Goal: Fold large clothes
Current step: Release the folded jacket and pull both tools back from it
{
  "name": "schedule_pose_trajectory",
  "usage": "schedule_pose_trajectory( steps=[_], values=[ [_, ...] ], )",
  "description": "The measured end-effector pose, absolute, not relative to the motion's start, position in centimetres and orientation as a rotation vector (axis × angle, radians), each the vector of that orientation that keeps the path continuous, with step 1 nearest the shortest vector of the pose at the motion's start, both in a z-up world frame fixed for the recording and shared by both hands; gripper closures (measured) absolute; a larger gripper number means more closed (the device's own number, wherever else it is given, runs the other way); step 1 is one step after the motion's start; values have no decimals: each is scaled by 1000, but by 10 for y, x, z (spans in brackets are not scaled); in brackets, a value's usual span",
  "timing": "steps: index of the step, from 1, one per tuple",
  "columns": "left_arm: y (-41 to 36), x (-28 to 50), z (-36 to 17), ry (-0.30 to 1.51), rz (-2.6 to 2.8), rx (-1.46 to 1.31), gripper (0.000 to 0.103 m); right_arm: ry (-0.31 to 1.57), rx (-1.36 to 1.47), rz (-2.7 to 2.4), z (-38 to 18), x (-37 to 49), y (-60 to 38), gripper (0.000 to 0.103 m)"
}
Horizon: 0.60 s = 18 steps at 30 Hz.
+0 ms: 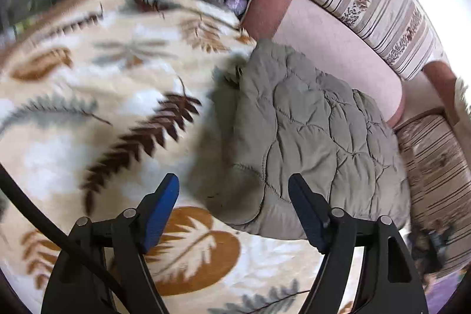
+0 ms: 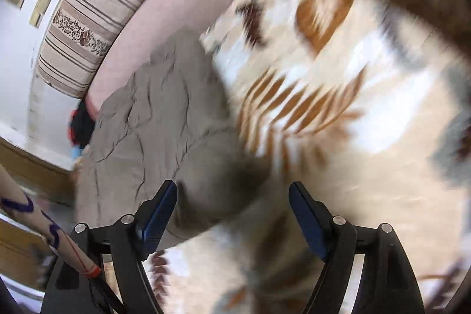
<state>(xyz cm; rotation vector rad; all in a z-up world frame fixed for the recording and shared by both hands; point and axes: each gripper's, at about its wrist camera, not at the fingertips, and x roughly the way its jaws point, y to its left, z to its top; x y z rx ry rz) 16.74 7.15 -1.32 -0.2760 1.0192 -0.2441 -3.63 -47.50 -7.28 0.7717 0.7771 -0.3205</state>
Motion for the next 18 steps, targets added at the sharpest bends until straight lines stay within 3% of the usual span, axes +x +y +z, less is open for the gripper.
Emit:
schedule_pose_trajectory(
  steps=[9, 12, 18],
  values=[
    [33, 122, 20, 836, -173, -95, 25, 748, 407, -145, -8, 48, -360, 20],
    [28, 103, 29, 743, -134, -37, 14, 766, 343, -109, -14, 88, -324, 22],
    [38, 86, 43, 637, -35, 18, 8, 863, 259, -173, -63, 151, -300, 24]
  ],
)
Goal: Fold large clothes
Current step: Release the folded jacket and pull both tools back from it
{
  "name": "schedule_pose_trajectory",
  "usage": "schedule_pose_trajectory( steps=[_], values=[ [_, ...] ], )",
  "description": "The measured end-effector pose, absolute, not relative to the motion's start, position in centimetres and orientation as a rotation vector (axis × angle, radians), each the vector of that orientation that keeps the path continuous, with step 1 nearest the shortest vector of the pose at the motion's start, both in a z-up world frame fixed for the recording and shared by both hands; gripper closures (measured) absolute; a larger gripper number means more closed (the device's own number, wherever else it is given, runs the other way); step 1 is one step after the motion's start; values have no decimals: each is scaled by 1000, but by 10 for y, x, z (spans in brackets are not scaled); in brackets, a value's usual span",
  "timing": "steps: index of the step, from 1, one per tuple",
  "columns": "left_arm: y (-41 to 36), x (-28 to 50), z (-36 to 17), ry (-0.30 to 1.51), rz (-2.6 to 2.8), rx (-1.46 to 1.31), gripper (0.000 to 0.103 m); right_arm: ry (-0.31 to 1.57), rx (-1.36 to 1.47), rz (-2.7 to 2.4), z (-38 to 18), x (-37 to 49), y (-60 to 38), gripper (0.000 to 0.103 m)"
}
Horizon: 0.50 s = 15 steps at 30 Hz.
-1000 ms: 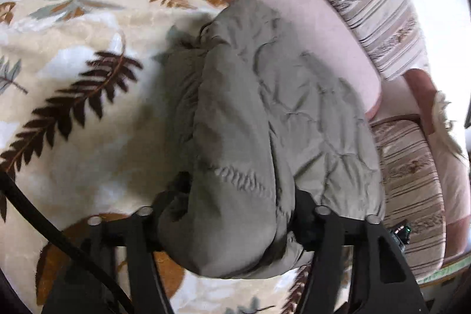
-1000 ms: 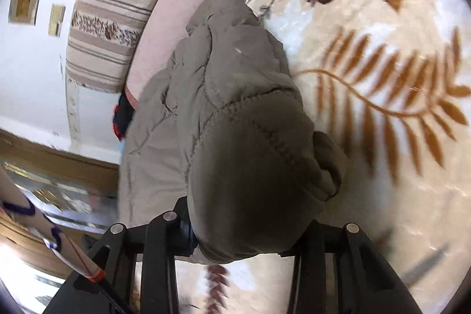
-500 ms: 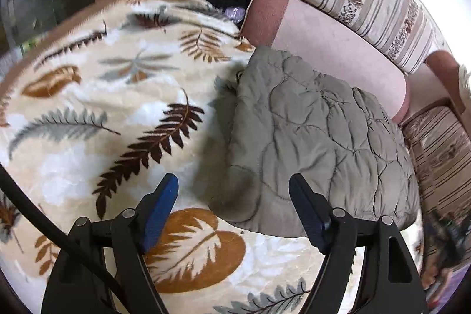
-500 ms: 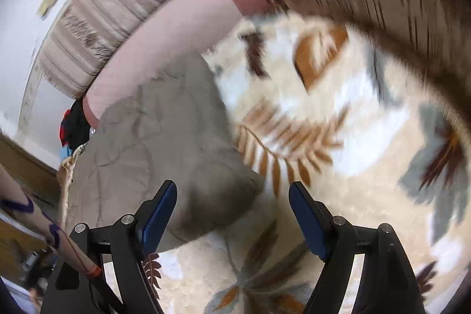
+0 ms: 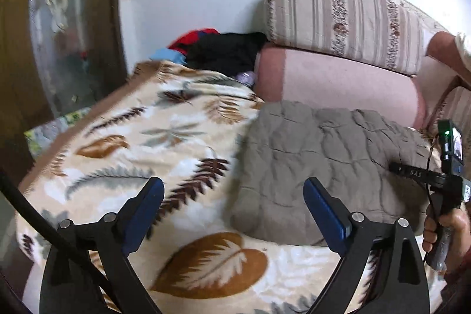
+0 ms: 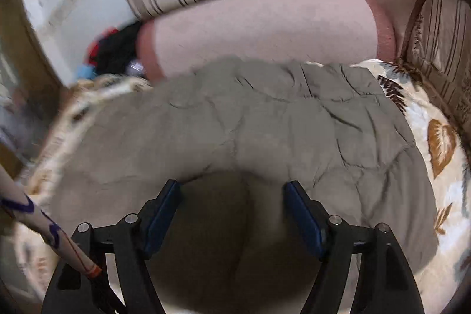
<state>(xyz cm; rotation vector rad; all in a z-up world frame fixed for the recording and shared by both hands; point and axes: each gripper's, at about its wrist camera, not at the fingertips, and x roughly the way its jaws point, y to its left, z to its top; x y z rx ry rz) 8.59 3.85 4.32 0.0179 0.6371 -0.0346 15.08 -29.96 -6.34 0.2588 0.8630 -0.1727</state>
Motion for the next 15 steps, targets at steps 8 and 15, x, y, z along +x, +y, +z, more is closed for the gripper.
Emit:
schedule_pose_trajectory(
  steps=[8, 15],
  values=[
    [50, 67, 58, 545, 50, 10, 7, 837, 195, -184, -44, 128, -287, 21],
    [49, 40, 77, 463, 90, 18, 3, 802, 114, -130, -35, 90, -232, 20]
  ],
)
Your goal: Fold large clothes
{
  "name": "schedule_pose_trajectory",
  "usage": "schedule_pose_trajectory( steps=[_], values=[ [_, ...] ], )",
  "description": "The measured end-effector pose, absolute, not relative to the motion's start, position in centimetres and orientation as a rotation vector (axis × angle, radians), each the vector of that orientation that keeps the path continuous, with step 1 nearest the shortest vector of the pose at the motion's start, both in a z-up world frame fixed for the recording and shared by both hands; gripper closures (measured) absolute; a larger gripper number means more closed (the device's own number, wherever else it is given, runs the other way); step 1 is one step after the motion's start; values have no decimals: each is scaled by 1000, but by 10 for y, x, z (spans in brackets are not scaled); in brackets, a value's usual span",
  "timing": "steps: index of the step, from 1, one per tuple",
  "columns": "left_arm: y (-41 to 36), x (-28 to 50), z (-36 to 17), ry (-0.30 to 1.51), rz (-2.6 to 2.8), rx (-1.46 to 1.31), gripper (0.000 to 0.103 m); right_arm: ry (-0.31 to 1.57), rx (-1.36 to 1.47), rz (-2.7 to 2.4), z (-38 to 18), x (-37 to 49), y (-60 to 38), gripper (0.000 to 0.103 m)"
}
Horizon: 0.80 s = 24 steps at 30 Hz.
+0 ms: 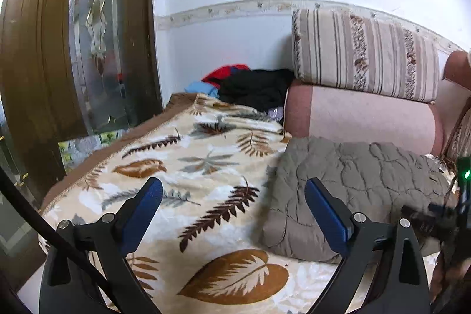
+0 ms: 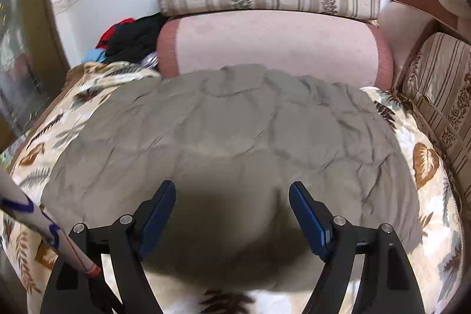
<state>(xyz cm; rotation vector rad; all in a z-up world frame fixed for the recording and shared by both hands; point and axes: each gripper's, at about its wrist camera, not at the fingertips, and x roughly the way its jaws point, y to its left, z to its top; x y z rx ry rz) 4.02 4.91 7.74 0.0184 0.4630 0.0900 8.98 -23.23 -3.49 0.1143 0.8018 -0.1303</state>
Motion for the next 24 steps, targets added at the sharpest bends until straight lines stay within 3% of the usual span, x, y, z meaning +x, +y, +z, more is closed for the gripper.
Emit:
schedule_pose_trajectory(
  steps=[6, 24],
  values=[
    [44, 12, 90, 409, 46, 13, 0, 851, 171, -110, -44, 45, -223, 20],
    [-34, -19, 31, 764, -201, 53, 0, 941, 131, -380, -50, -84, -260, 17]
  ],
)
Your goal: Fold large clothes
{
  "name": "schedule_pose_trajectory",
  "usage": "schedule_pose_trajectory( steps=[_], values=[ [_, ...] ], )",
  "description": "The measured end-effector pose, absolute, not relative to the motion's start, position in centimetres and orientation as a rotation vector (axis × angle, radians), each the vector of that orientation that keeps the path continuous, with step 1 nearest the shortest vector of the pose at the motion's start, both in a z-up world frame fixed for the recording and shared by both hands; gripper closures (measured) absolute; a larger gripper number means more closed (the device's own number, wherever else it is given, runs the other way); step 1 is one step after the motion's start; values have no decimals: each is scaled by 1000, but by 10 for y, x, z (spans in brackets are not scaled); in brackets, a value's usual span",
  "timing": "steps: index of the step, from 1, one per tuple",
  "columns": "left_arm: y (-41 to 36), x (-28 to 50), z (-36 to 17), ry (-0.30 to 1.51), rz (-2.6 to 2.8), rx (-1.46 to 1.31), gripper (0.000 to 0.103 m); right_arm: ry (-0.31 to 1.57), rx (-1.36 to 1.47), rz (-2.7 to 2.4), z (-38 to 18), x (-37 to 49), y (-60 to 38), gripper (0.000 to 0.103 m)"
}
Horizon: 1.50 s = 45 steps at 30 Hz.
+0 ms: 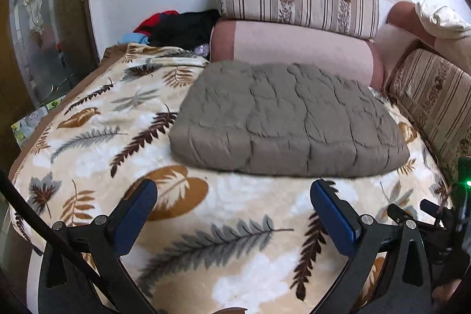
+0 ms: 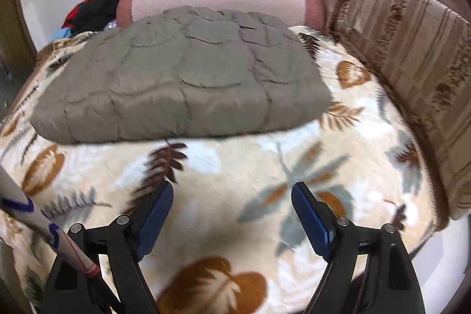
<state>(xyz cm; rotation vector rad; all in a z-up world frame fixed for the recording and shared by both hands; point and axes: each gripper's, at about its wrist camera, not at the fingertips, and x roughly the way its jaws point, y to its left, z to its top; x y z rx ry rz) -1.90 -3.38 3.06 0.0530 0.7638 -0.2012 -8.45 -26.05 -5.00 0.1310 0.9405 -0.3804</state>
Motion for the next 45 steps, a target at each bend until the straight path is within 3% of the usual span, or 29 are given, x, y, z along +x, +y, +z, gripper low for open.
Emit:
schedule_pose_trajectory(
  steps=[45],
  values=[
    [-52, -15, -12, 946, -228, 90, 0, 1020, 16, -429, -67, -86, -252, 16]
  ],
)
